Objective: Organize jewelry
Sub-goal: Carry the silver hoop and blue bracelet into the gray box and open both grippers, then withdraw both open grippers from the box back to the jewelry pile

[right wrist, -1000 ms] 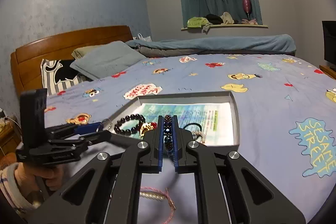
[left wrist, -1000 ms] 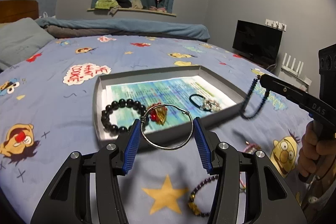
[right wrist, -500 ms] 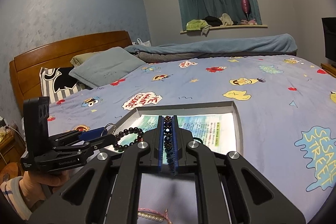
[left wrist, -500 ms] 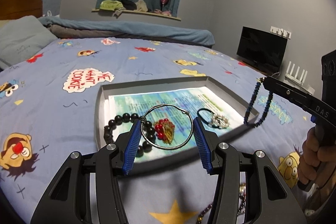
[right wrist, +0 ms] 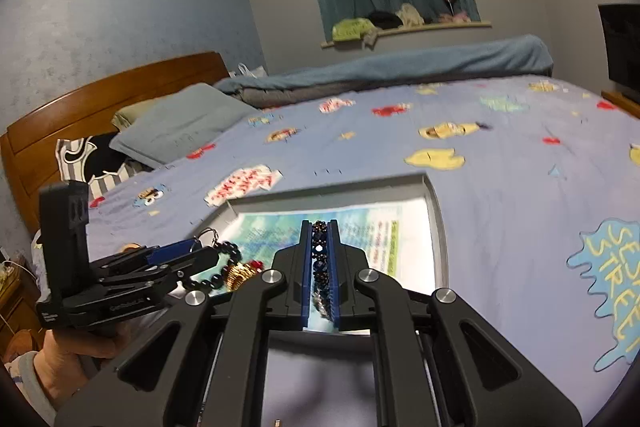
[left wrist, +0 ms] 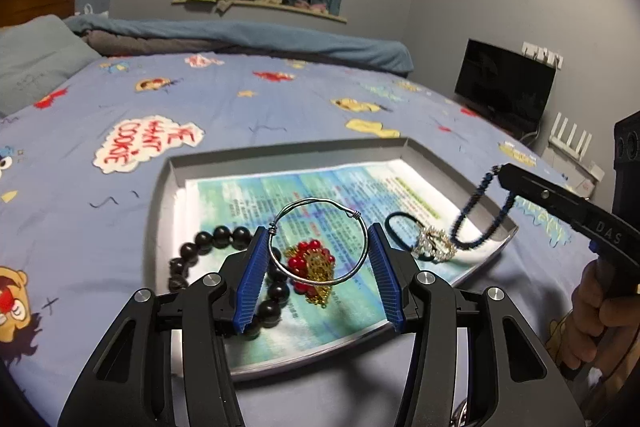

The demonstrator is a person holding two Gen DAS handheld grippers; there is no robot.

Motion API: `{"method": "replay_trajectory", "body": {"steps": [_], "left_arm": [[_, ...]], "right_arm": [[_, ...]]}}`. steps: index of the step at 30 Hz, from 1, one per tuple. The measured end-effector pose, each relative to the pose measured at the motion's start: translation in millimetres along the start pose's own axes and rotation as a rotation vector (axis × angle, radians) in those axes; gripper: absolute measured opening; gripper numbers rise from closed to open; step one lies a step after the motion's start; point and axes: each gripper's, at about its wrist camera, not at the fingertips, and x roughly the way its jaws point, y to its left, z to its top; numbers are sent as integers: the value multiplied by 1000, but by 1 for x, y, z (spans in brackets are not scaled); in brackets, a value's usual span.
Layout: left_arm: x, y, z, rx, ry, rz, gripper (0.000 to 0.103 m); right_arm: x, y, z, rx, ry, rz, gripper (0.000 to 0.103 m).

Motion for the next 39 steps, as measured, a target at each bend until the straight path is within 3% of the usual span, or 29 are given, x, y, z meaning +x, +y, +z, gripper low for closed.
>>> {"method": "replay_trajectory", "body": {"steps": [11,17,23,24,26,28,39], "left_arm": [[22,4,-8,-15,109,15,52],[24,7,-10,-19,121,12,52],[21,4,-9,-8,104,8,64],[20,3,-10,-4,100,6,67],[17,2,-9,0,91,4,70],[12,1,-9,4,76,4,77],[-20,-4,-18,47,27,0,79]], "right_arm": [[18,-7,-12,7,64,-58,7],[25,-13,-15,24,98,-79,7],[24,-14,-16,23,101,-87,9],[23,-14,-16,21,98,-88,11],[18,-12,-16,13,82,-84,29],[12,-10,-16,2,61,-79,35],[-21,1,-26,-60,12,-65,46]]}}
